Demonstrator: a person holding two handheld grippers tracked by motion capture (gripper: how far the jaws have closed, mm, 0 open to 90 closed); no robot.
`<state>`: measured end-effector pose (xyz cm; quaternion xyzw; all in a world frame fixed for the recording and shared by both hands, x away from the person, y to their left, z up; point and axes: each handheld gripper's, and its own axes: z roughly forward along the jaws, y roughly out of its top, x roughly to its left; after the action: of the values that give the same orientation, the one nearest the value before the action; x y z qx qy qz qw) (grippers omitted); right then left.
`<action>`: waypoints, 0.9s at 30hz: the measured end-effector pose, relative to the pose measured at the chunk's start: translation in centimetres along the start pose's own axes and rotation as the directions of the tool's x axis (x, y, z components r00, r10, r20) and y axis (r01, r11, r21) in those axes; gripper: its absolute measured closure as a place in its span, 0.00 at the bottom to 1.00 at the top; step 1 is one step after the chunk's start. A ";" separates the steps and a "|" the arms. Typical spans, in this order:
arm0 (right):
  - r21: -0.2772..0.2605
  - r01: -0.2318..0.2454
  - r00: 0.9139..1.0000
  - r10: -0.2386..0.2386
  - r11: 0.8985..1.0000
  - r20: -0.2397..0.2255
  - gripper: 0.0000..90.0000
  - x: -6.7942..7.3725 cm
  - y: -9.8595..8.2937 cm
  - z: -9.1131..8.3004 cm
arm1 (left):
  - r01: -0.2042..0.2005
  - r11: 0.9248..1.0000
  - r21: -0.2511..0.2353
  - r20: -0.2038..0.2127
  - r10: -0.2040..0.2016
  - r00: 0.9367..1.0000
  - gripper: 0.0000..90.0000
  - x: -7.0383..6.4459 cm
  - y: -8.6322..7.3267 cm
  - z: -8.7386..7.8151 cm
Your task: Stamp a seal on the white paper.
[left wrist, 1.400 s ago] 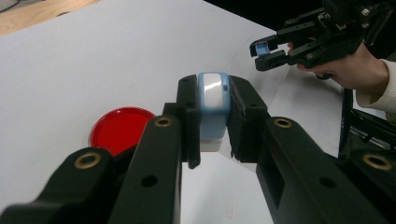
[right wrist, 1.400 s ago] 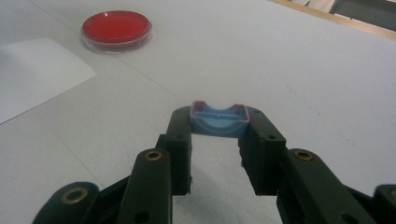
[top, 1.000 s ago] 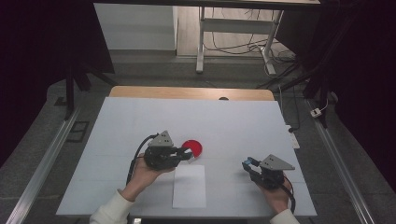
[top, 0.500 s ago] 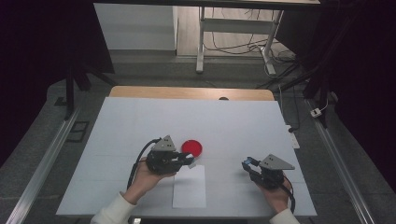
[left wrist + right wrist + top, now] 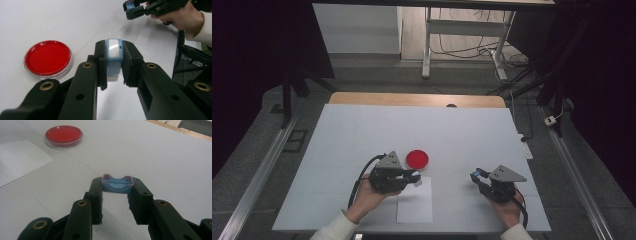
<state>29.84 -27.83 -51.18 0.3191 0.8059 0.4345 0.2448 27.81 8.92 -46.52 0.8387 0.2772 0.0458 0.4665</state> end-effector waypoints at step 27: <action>0.004 0.000 1.000 0.000 1.000 -0.004 0.72 0.0 0.0 0.1 | -0.007 0.997 0.073 -0.017 0.008 1.000 0.83 -0.3 -2.3 1.8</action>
<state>29.90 -27.80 -51.24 0.3190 0.8071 0.4335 0.2426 27.15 8.38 -49.35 0.8558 0.2796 0.0444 0.4329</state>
